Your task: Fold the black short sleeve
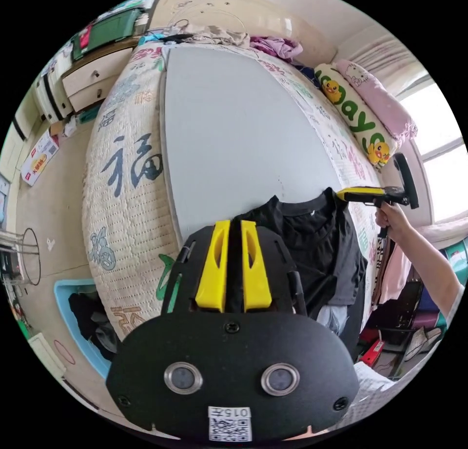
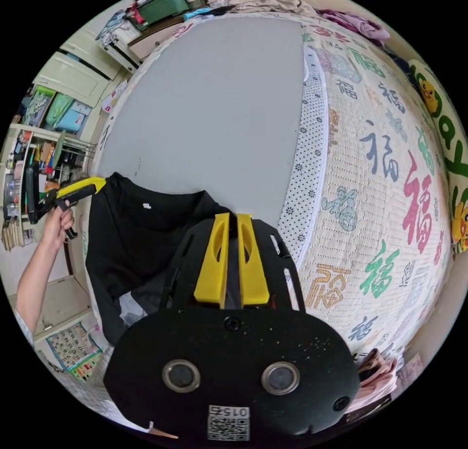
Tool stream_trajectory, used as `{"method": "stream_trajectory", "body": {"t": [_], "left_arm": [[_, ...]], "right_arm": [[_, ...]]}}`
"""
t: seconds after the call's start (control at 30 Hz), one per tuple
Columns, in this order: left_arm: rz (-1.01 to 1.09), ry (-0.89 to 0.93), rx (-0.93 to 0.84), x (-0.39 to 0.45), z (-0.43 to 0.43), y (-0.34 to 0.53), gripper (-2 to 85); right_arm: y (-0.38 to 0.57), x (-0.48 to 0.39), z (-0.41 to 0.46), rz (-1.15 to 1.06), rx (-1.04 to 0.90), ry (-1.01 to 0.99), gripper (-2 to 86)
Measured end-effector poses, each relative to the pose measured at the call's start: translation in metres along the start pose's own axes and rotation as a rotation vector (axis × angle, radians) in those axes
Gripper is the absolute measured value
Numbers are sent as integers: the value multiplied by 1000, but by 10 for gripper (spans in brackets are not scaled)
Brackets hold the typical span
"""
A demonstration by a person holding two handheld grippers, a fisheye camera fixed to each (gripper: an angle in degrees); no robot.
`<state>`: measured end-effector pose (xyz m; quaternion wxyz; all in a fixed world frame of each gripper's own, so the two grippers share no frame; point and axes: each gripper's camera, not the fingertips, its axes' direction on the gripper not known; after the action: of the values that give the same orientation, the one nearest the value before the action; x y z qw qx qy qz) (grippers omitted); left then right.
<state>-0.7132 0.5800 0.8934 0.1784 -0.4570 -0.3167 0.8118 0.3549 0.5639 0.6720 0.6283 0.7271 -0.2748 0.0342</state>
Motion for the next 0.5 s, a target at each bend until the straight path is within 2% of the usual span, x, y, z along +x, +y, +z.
{"method": "stream_trajectory", "body": {"t": [0.13,0.33,0.5], "left_arm": [[11,4,-32,5,-7,-4,2],[-16,-55,74,13,-57,-3,-5],[-60,-25,166,20,-92,2,-6]], "right_arm": [[1,-20,-21,-51,-14,42,5],[11,-31,-87,-33,81,53,-2],[20,-39,-145,-43,158,34,-1]]}}
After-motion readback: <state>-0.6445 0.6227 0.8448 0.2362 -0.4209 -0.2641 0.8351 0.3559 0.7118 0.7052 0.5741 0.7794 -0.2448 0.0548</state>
